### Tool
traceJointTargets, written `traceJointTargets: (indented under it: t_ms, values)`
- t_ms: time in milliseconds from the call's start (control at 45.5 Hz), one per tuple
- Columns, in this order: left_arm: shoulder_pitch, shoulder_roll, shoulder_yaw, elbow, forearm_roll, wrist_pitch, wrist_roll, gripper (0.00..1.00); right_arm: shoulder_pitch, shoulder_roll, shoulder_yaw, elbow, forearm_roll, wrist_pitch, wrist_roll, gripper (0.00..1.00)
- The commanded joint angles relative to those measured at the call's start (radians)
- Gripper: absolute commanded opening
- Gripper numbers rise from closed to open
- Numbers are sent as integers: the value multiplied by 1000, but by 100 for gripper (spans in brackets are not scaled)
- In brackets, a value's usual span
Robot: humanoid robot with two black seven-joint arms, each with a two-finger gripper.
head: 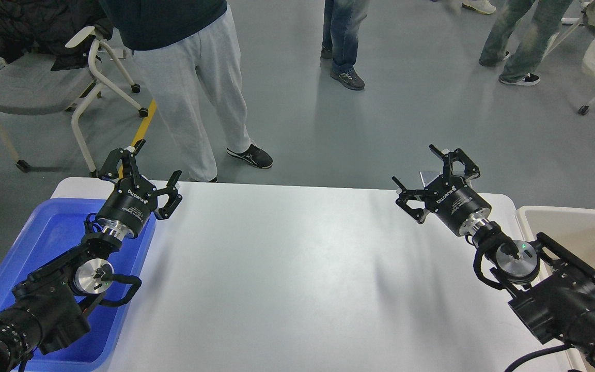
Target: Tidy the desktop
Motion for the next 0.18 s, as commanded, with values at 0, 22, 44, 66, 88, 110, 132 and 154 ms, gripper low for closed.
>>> traceJointTargets:
  t_ms: [0,22,44,66,88,110,132,154]
  values:
    - [0,0,0,0,0,0,0,100,-7,17,0,-53,0,2,0,100]
    - [0,0,0,0,0,0,0,100,-7,15,0,-53,0,3,0,100]
    - [0,0,0,0,0,0,0,100,-7,14,0,-53,0,3,0,100]
    - [0,0,0,0,0,0,0,100,-7,14,-1,-53,-1,3,0,100]
    - [0,0,0,0,0,0,0,100,-7,12,-1,-53,-1,3,0,100]
    - [0,0,0,0,0,0,0,100,-8,12,-1,-53,-1,3,0,100]
    - [0,0,0,0,0,0,0,100,-8,12,-1,-53,-1,3,0,100]
    - [0,0,0,0,0,0,0,100,-8,12,-1,-53,-1,3,0,100]
